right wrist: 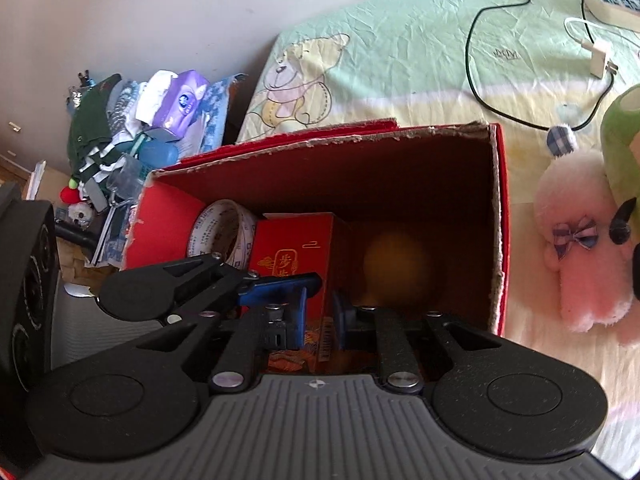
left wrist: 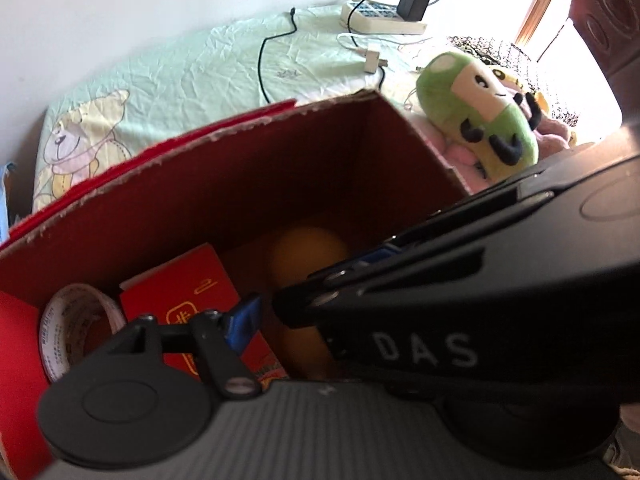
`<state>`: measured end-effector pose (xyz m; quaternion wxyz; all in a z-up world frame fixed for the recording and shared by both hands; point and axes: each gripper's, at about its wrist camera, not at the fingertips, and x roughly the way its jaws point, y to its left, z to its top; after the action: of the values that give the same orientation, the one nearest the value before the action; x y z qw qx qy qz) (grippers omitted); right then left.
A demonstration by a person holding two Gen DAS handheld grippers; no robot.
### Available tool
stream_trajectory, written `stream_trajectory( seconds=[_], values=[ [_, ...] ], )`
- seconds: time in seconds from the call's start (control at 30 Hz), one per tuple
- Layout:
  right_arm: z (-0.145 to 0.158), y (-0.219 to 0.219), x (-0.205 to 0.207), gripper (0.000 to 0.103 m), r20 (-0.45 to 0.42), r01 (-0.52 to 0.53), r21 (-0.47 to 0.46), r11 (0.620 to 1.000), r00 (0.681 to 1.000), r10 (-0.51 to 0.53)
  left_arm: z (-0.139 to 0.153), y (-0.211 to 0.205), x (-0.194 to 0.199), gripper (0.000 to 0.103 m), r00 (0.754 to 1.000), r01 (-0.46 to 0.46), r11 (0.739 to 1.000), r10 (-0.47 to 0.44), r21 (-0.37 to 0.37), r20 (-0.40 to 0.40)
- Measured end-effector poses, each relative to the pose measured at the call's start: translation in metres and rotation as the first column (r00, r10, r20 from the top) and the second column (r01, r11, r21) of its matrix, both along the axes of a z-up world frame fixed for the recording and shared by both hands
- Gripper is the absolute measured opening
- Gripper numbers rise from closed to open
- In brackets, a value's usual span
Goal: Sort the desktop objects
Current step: 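Lower the gourd into the red box beside the gift box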
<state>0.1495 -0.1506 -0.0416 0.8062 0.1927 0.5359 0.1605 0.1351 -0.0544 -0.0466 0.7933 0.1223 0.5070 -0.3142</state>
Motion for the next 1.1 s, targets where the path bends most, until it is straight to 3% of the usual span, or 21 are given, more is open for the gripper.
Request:
stream_trajectory(
  seconds=[0.23,0.33,0.6,0.73,1.1],
  values=[
    [-0.009,0.001,0.001,0.016,-0.011,0.025,-0.027,0.999,1.0,-0.026,-0.008,-0.001,0.002,0.072,1.0,-0.006,0.999,0.007,0.049,-0.019],
    [-0.009,0.001,0.0,0.011,0.007,0.034,-0.049,0.998,0.999,-0.033,-0.009,0.0,0.001,0.078,1.0,-0.026,0.997,0.025,0.067,0.004],
    [-0.01,0.002,-0.002,0.009,0.06,0.061,-0.069,0.996,0.997,-0.057,-0.011,0.004,-0.001,0.076,0.999,-0.052,0.996,0.051,0.066,0.012],
    [-0.011,0.01,-0.008,0.012,0.122,0.054,-0.124,0.991,0.992,-0.039,-0.015,0.011,0.006,0.077,0.996,-0.079,0.996,0.081,0.047,-0.045],
    [-0.013,0.007,-0.013,0.013,0.202,0.103,-0.103,0.989,0.976,-0.081,-0.013,0.017,-0.002,0.075,0.993,-0.119,0.991,0.117,0.067,0.031]
  ],
)
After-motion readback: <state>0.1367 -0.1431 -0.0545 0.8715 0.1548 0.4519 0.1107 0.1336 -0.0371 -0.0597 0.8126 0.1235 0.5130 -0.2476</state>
